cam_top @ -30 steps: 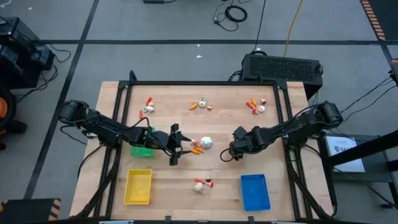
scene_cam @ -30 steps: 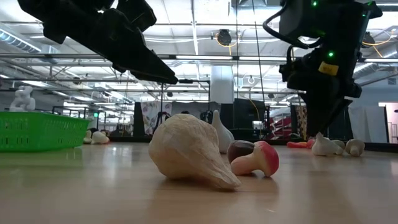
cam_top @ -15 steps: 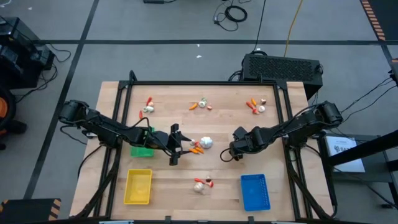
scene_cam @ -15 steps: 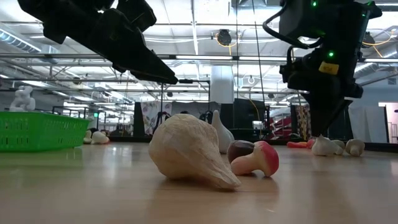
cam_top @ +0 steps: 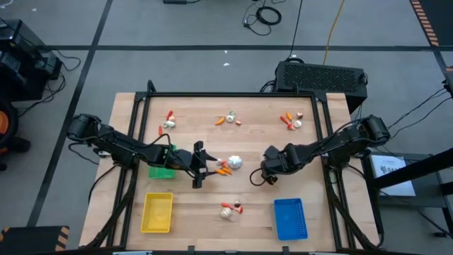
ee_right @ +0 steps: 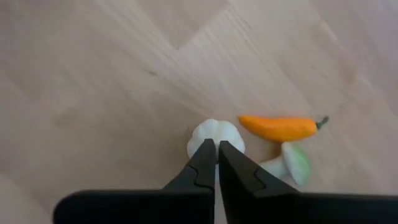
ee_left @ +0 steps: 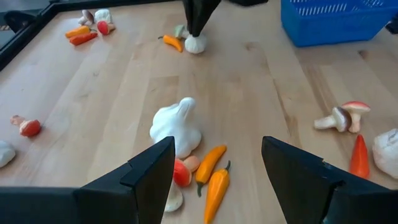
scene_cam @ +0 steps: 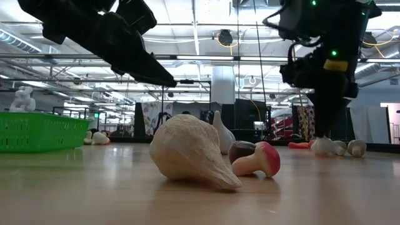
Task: Sort produce into baskets
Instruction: Put the garlic into the blue bin
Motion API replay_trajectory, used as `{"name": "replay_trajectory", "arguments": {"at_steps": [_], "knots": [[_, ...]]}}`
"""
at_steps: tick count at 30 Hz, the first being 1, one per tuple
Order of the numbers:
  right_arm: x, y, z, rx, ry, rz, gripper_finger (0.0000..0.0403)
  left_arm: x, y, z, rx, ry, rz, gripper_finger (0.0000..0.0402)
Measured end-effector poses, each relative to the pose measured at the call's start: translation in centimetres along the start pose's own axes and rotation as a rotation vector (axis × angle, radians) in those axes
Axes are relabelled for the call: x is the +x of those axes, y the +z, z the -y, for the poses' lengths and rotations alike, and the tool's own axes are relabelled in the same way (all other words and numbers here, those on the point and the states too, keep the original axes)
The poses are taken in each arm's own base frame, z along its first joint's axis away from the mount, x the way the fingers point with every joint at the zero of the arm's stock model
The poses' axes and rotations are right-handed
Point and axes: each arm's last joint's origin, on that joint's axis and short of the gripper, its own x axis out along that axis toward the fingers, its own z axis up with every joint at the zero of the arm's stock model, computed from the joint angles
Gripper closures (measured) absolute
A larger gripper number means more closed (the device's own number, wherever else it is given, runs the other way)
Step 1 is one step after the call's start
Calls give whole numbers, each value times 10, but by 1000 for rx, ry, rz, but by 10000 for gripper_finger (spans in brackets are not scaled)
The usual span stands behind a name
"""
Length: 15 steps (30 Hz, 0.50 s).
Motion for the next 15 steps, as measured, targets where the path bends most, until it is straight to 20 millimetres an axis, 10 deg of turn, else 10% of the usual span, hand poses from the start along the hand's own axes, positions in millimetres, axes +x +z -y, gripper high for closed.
{"name": "replay_trajectory", "arguments": {"at_steps": [15], "knots": [[-75, -17, -61, -142, 285, 113, 402, 0, 0, -1, 0, 11, 1, 153]]}}
